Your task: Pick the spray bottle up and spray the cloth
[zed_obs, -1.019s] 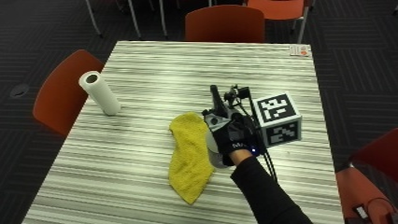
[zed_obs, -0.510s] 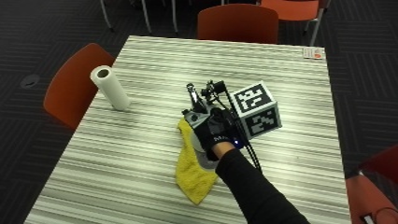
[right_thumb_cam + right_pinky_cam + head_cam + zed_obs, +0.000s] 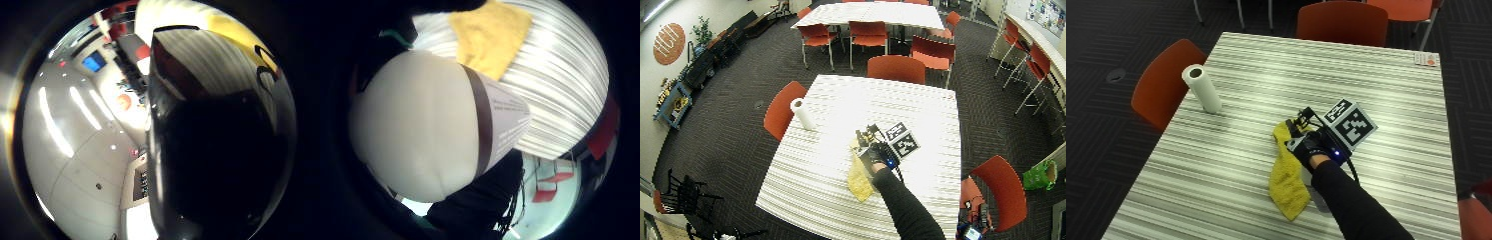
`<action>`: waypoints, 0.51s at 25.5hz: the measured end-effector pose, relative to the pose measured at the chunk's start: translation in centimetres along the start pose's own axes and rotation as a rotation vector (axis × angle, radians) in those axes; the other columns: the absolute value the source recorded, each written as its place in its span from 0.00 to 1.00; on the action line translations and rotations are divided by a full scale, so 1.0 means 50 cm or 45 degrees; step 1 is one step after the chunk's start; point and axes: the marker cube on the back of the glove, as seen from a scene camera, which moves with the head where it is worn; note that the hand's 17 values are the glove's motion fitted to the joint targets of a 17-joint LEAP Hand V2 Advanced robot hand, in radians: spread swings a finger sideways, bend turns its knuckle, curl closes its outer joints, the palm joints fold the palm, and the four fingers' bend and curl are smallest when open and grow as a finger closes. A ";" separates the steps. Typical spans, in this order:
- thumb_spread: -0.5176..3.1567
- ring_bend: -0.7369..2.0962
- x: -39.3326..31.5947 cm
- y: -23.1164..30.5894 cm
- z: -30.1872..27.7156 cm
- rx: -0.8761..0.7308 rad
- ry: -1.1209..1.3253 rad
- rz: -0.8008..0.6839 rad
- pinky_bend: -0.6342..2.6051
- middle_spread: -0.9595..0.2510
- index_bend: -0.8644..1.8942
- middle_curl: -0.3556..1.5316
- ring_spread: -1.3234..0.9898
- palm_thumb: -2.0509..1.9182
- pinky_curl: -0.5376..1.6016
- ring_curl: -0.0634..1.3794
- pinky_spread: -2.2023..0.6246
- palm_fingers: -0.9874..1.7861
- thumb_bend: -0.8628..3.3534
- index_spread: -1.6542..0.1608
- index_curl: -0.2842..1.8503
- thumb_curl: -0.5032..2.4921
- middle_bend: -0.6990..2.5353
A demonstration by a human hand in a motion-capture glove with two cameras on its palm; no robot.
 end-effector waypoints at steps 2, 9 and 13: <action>0.39 0.43 0.043 -0.016 0.003 -0.069 0.085 0.123 0.24 0.79 0.50 0.48 0.54 0.82 0.33 0.36 0.83 0.67 0.20 0.85 0.41 0.40 0.37; 0.37 0.43 0.154 -0.033 0.023 -0.243 0.293 0.473 0.26 0.78 0.48 0.47 0.54 0.81 0.35 0.36 0.82 0.71 0.20 0.84 0.41 0.41 0.35; 0.36 0.43 0.193 -0.050 0.035 -0.198 0.389 0.563 0.26 0.78 0.46 0.47 0.53 0.81 0.37 0.36 0.82 0.73 0.20 0.84 0.41 0.41 0.34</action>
